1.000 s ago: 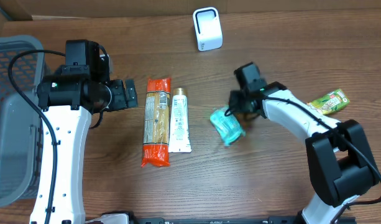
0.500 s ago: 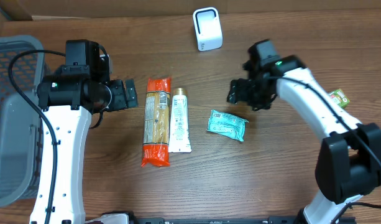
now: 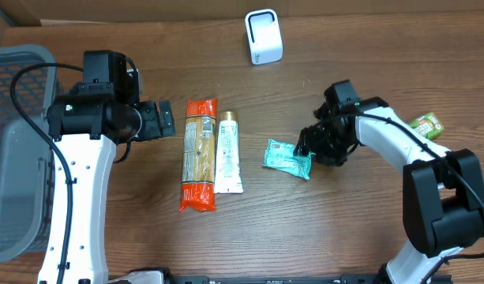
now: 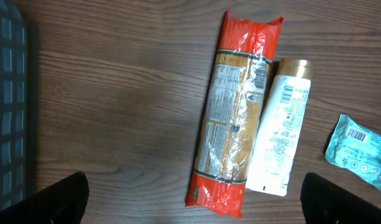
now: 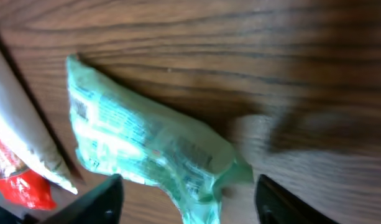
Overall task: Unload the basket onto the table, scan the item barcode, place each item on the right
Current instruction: 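Close the right gripper on the mint-green packet and lift it, then hold the mint-green packet in front of the white scanner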
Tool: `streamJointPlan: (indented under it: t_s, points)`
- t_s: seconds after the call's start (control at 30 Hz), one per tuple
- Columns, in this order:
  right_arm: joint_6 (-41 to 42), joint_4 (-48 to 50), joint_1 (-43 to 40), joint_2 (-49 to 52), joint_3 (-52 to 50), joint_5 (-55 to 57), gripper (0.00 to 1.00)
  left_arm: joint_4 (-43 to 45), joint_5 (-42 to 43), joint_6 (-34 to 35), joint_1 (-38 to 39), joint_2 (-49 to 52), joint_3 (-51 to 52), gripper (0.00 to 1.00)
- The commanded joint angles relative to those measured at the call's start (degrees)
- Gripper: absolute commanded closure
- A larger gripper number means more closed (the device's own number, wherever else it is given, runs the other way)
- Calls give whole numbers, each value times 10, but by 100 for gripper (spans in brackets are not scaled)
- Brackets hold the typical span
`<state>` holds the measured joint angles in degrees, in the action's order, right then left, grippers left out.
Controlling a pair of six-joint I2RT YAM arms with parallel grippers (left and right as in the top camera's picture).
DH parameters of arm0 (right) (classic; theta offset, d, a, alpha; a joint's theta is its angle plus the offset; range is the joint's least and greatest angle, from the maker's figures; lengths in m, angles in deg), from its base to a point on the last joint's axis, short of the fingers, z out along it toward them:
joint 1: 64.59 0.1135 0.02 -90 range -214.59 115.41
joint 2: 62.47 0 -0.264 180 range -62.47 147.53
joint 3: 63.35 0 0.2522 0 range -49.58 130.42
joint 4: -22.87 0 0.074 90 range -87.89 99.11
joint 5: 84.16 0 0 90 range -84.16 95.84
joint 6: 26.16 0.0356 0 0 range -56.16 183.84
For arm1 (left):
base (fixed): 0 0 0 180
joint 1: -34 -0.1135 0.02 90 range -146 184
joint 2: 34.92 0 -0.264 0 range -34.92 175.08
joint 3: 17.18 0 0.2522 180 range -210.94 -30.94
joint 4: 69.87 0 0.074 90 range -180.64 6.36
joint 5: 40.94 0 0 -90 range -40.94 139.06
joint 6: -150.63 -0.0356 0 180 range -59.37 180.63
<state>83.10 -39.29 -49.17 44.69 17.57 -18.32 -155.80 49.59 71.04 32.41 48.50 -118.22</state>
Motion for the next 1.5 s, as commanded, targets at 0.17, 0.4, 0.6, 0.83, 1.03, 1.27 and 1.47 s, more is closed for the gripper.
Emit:
streamJointPlan:
  t_s: [0.17,0.4,0.6,0.83,1.03,1.27,1.47]
  points:
    - [74,136,6,-7,-81,-34,54,1,-7,5,1,-3,4,0]
    - [112,224,14,-7,-130,-34,85,1,-8,5,1,-3,4,0]
    - [87,224,9,-8,-129,-71,96,1,-7,5,1,-3,4,0]
    - [-49,143,-32,-73,-78,-181,96,1,-7,5,1,-3,4,0]
    - [-107,64,-31,-192,-40,-130,96,1,-7,5,1,-3,4,1]
    - [-110,51,-22,-299,-17,-93,96,1,-8,5,1,-3,4,0]
    - [-110,39,-19,-362,-14,-81,96,1,-7,5,1,-3,4,0]
